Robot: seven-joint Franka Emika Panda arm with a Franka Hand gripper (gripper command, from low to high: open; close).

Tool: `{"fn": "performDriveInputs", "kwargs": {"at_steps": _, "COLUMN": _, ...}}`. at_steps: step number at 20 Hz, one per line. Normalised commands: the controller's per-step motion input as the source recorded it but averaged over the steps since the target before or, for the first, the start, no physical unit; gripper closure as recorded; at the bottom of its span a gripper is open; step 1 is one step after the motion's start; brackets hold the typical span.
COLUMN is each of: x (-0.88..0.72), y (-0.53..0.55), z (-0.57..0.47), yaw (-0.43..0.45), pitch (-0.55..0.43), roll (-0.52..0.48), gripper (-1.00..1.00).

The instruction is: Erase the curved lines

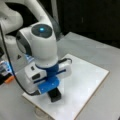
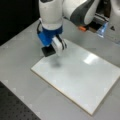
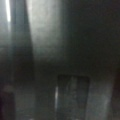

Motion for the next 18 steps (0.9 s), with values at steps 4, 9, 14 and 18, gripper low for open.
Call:
{"fn": "performDriveInputs", "kwargs": {"at_steps": 4, "x": 0.02, "y": -0.51, "z": -0.01, "yaw": 0.447, "pitch": 0.073, "roll": 0.07, "gripper": 1.0}}
{"fn": "performDriveInputs", "kwargs": {"at_steps": 9, "x": 0.11, "y": -0.37, "z": 0.07, "yaw": 0.297, "pitch": 0.036, "roll": 0.135, "gripper": 1.0}}
{"fn": "performDriveInputs", "kwargs": {"at_steps": 14, "x": 0.14, "y": -0.29, "z": -0.02, "yaw": 0.125, "pitch": 0.023, "roll": 0.173, "gripper": 1.0}}
{"fn": "performDriveInputs", "kwargs": {"at_steps": 18, "x": 0.24, "y": -0.21, "z": -0.06, "yaw": 0.056, "pitch": 0.032, "roll": 0.19, "gripper": 1.0}}
